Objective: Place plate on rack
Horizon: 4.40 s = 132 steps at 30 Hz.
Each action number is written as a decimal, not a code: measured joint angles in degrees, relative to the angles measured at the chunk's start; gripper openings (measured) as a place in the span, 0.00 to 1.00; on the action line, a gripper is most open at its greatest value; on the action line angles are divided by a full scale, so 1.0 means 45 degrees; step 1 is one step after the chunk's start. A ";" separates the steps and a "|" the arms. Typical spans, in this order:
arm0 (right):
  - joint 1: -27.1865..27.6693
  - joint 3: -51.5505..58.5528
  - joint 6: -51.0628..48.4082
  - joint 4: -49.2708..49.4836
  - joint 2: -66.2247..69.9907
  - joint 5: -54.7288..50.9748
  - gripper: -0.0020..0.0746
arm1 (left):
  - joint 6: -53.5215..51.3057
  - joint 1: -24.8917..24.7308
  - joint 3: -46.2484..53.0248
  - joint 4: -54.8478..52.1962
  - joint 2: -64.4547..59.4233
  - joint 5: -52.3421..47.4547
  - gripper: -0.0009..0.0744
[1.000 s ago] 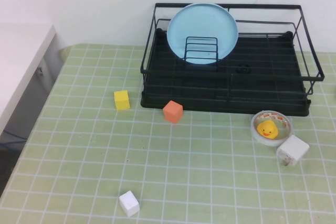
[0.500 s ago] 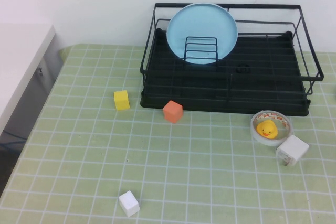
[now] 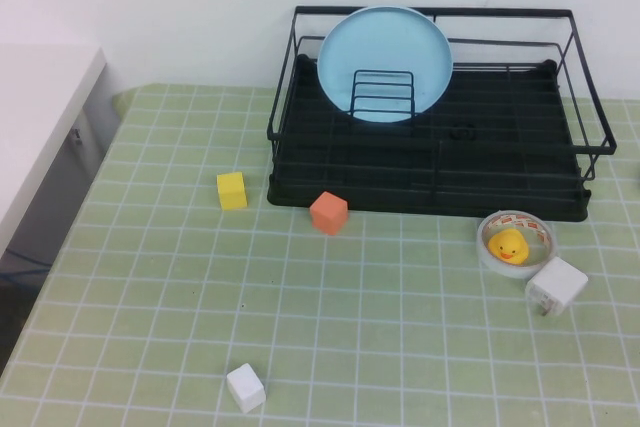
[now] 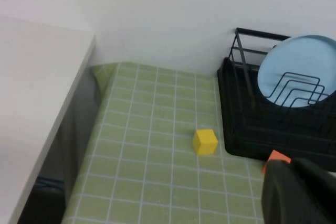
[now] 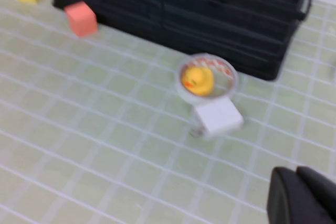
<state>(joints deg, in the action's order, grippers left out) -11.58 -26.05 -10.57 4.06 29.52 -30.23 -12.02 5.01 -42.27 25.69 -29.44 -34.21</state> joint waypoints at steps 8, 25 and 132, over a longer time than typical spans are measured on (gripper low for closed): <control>0.0000 0.0961 0.1246 -0.2131 -0.1442 -0.0458 0.03 | 0.0000 0.0000 0.2773 0.0000 0.3603 0.1159 0.01; 0.0000 0.0982 0.1712 -0.2375 -0.1645 -0.1728 0.03 | -0.0755 -0.1831 0.5338 -0.0023 0.6329 0.1160 0.01; 0.3804 0.1444 0.1351 -0.2472 -0.4864 -0.0790 0.03 | 0.4095 -0.3161 0.9626 -0.5343 0.6704 0.3578 0.01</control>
<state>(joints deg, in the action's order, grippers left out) 5.53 -19.55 -4.50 -7.06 7.64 -33.79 6.41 -9.21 1.05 1.65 0.73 -18.11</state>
